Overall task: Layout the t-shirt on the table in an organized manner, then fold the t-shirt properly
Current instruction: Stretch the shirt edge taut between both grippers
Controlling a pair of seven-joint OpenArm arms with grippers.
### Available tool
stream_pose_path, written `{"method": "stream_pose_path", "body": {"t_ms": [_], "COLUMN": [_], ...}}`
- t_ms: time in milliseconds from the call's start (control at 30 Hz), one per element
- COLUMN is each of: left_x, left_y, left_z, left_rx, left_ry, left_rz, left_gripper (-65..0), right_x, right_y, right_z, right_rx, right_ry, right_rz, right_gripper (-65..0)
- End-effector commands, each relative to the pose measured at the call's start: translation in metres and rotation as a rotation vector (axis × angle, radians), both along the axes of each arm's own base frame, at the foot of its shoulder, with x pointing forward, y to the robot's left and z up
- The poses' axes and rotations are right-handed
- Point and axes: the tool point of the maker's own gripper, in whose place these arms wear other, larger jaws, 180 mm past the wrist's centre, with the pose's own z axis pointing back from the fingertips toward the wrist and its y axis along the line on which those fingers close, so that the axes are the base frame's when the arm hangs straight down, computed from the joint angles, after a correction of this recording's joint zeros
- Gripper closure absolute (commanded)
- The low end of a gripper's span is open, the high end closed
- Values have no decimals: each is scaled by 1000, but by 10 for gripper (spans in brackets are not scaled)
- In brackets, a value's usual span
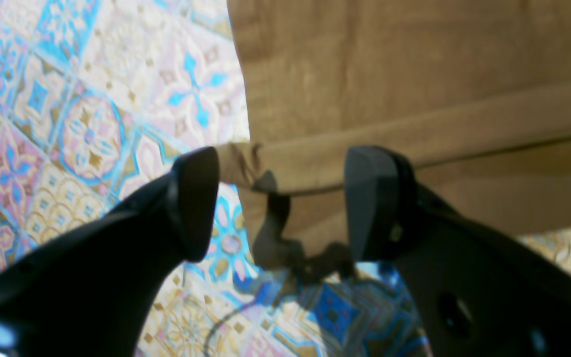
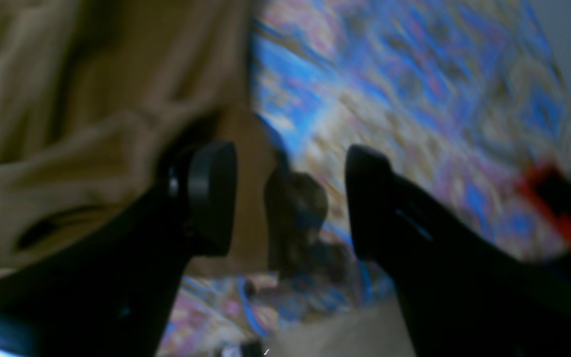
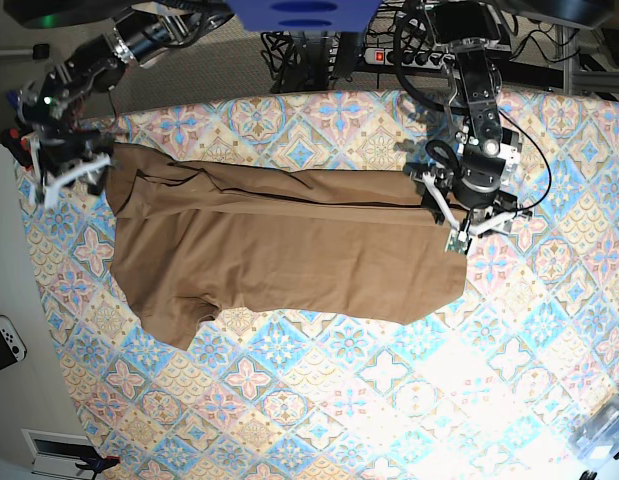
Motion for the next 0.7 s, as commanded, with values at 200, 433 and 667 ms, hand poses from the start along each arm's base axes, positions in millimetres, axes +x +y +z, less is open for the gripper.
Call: {"method": "stream_pose_path", "body": {"t_ms": [200, 433, 667], "left_x": [7, 7, 5], "left_y": [1, 2, -4], "left_z": [13, 13, 13], "left_rx": [5, 9, -57], "left_ry": [-51, -49, -43], "left_rz": [-3, -2, -62], "left_gripper": [-392, -392, -391], "right_x": [-9, -15, 3], "right_y": [5, 22, 48], "right_z": [-29, -63, -77], "right_rx": [87, 201, 245], "right_ry": [37, 91, 64], "right_rz": [-10, -8, 67], "right_gripper": [-334, -334, -333]}}
